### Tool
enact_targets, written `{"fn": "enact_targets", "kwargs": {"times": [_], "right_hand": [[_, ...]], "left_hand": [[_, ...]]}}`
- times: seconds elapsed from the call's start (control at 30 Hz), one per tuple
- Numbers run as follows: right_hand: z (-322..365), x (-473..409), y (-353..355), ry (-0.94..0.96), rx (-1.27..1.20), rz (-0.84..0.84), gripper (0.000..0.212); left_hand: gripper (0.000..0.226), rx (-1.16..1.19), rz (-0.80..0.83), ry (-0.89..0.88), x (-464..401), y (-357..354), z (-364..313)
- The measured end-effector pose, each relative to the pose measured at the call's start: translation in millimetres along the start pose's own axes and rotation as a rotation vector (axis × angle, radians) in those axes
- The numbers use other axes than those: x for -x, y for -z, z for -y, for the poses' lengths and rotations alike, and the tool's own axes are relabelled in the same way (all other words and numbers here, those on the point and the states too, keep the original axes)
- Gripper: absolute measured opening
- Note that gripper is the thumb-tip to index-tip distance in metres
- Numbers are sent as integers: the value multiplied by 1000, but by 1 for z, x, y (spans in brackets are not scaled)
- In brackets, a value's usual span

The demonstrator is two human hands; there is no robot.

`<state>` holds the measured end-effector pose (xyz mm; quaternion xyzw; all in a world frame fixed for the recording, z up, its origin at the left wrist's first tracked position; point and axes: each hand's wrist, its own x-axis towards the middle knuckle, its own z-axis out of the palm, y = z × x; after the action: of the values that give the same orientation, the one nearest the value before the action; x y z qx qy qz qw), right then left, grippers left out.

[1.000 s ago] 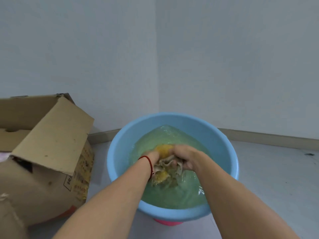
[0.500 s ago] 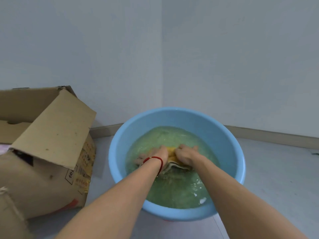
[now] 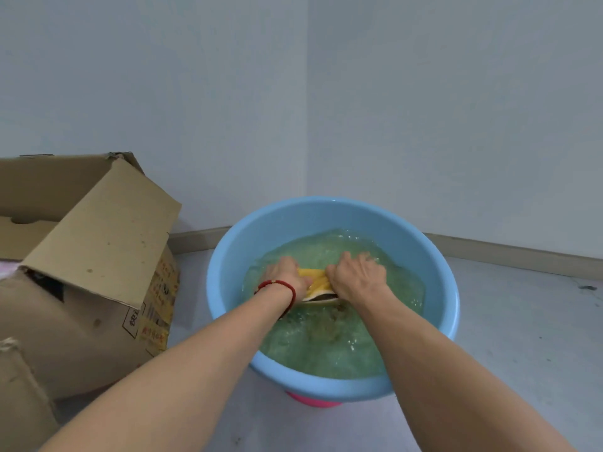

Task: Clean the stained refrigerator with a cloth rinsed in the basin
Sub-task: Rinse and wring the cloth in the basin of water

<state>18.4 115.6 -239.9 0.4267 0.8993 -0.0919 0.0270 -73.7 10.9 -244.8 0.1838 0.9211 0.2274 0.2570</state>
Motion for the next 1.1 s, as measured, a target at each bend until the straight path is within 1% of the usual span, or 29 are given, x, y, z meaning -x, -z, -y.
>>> {"fn": "enact_targets", "kwargs": {"times": [0.03, 0.07, 0.1, 0.13, 0.17, 0.2, 0.23, 0.27, 0.3, 0.33, 0.37, 0.4, 0.47, 0.5, 0.53, 0.6, 0.63, 0.7, 0.73, 0.77, 0.8, 0.83, 0.9, 0.97, 1.0, 1.03, 1.07, 1.1], "right_hand": [[2, 0, -4, -18, -18, 5, 44], [7, 2, -6, -29, -39, 37, 46], [12, 2, -11, -35, -76, 127, 52], [18, 4, -12, -55, -174, 237, 59], [24, 6, -10, -93, -340, 331, 63], [28, 5, -8, -144, -553, 402, 62], [31, 7, -5, -208, -786, 459, 51], [35, 9, -2, -298, -1021, 513, 35], [39, 10, 2, -357, -1187, 536, 24], [43, 9, 2, -338, -1232, 510, 22], [47, 7, 1, -251, -1163, 448, 25], [49, 7, 3, -124, -966, 357, 32], [44, 4, -2, 56, -516, 151, 41], [38, 2, -2, 93, -359, 81, 42], [32, -2, -2, 106, -264, 21, 44], [17, -7, -1, 76, -146, -88, 47], [10, -12, 0, 27, -138, -125, 49], [-4, -17, -2, -127, -192, -114, 53], [-9, -14, -3, -184, -200, -74, 54], [-11, -7, -2, -197, -196, -6, 53], [-11, 0, -1, -172, -177, 68, 51], [-7, 7, 1, -128, -180, 153, 51], [11, 11, 1, -50, -271, 296, 53], [30, 8, -1, -69, -485, 365, 54], [37, 8, -5, -104, -643, 382, 50], [41, 6, -10, -172, -811, 391, 43], [44, 3, -14, -228, -942, 391, 39], [47, 2, -16, -246, -986, 372, 43]], "left_hand": [[45, -55, -9, 20, -1, 0, 1], [50, -40, 16, 80, -2, -2, 2], [57, 25, 56, 146, -3, -5, 2], [60, 107, 88, 162, -7, -10, 3], [58, 217, 103, 181, -10, -13, 3], [58, 333, 107, 209, -13, -17, 3], [62, 430, 116, 249, -14, -17, 2], [64, 510, 112, 276, -12, -17, 2], [59, 595, 135, 282, -15, -17, 2], [48, 638, 158, 255, -15, -19, 2], [37, 656, 170, 226, -15, -19, 1], [32, 656, 194, 186, -13, -16, -1], [28, 631, 140, 167, -4, -14, -3], [24, 611, 129, 169, 4, -12, -5], [25, 557, 121, 164, 11, -8, -7], [31, 376, 85, 99, 22, -2, -11], [30, 270, 47, 55, 26, 5, -10], [34, -26, -88, 4, 29, 7, -7], [41, -153, -102, 1, 27, 6, -3], [49, -251, -71, 12, 27, 5, 0], [55, -268, -18, 44, 25, 1, 1], [60, -259, 45, 71, 25, -2, -2], [62, -136, 163, 109, 27, 0, -12], [51, 11, 157, 54, 30, -12, -28], [41, 89, 120, -27, 37, -15, -34], [34, 201, 140, -55, 40, -18, -42], [33, 274, 163, -62, 36, -27, -35], [34, 348, 102, 39, 31, -26, -39]]}}
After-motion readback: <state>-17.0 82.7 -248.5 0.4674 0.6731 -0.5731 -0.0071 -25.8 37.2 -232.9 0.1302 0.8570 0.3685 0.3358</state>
